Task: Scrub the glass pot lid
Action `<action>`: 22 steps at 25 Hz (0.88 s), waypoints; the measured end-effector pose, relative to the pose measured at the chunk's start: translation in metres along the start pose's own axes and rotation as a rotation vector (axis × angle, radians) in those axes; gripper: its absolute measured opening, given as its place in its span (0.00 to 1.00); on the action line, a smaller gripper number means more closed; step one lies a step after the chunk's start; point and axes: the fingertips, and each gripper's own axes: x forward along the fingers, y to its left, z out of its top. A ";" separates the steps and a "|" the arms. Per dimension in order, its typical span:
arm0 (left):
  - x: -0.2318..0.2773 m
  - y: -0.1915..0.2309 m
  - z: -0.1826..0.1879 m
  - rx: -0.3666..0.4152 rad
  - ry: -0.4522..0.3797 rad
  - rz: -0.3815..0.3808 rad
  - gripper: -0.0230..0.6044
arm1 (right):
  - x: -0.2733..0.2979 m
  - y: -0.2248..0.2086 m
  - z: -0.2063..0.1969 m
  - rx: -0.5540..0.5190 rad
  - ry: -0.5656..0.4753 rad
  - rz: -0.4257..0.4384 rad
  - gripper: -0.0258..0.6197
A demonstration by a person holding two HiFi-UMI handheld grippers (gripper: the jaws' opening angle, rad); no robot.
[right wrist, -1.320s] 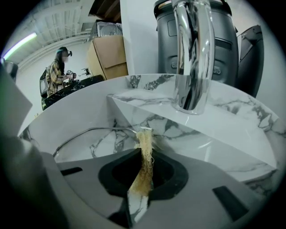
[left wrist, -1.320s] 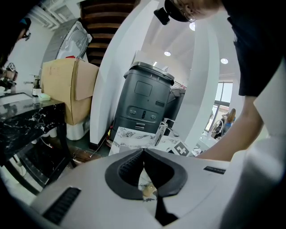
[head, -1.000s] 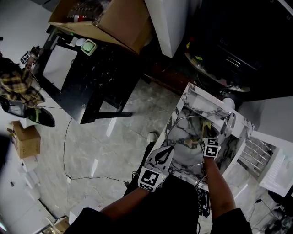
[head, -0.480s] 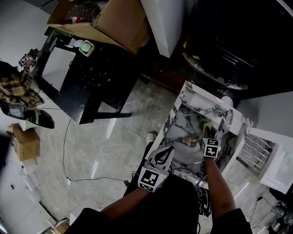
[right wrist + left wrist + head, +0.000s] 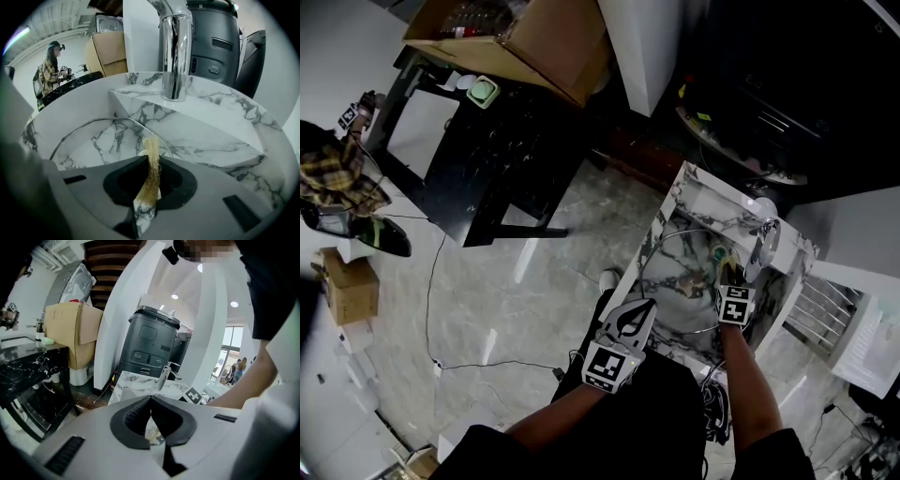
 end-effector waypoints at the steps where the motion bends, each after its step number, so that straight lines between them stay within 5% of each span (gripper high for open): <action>1: -0.001 -0.001 0.000 0.000 -0.002 0.000 0.06 | -0.001 0.000 -0.002 -0.004 0.007 -0.002 0.13; 22: -0.020 -0.013 -0.007 0.011 -0.037 0.009 0.06 | -0.019 0.010 -0.037 -0.027 0.110 0.002 0.13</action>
